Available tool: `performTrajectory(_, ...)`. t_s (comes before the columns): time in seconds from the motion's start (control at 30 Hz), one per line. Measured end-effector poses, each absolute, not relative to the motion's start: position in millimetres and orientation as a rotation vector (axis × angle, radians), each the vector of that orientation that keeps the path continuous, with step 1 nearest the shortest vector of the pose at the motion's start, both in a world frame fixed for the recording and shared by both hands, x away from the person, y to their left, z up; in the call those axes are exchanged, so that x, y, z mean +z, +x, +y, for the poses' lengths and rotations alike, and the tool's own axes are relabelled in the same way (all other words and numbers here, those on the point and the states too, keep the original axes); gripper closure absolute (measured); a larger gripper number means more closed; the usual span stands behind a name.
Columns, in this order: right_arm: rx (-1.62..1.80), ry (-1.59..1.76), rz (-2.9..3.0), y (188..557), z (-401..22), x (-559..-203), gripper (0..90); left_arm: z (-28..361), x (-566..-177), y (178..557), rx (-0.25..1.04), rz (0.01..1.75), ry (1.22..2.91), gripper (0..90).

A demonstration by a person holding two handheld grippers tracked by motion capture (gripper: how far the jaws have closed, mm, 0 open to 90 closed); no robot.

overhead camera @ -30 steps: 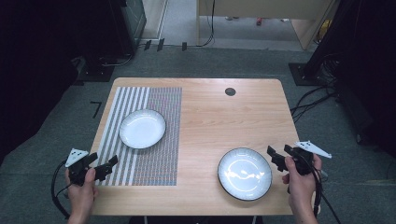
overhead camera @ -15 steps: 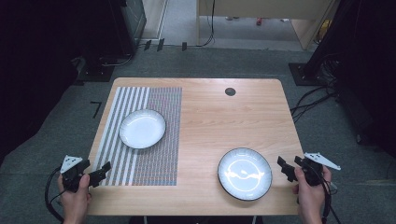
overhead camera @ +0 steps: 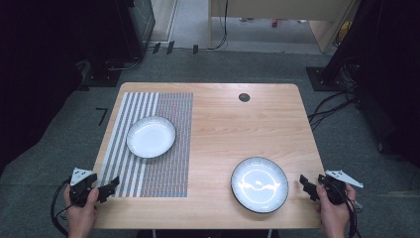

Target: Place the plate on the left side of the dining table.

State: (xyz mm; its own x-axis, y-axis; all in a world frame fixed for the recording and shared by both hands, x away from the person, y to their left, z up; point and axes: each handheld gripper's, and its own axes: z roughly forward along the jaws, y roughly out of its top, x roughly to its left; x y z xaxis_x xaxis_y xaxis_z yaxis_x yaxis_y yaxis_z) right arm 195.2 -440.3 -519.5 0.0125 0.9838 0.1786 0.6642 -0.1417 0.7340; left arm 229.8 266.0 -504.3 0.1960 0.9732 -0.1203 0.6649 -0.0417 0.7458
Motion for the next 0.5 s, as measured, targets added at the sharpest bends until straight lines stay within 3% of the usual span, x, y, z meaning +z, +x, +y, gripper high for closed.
performTrajectory(0.5, 0.804, 1.735, 1.735, 197, -424, -524, 22.8, 263, -512, 231, 0.590, 1.564, 1.848, 12.8)
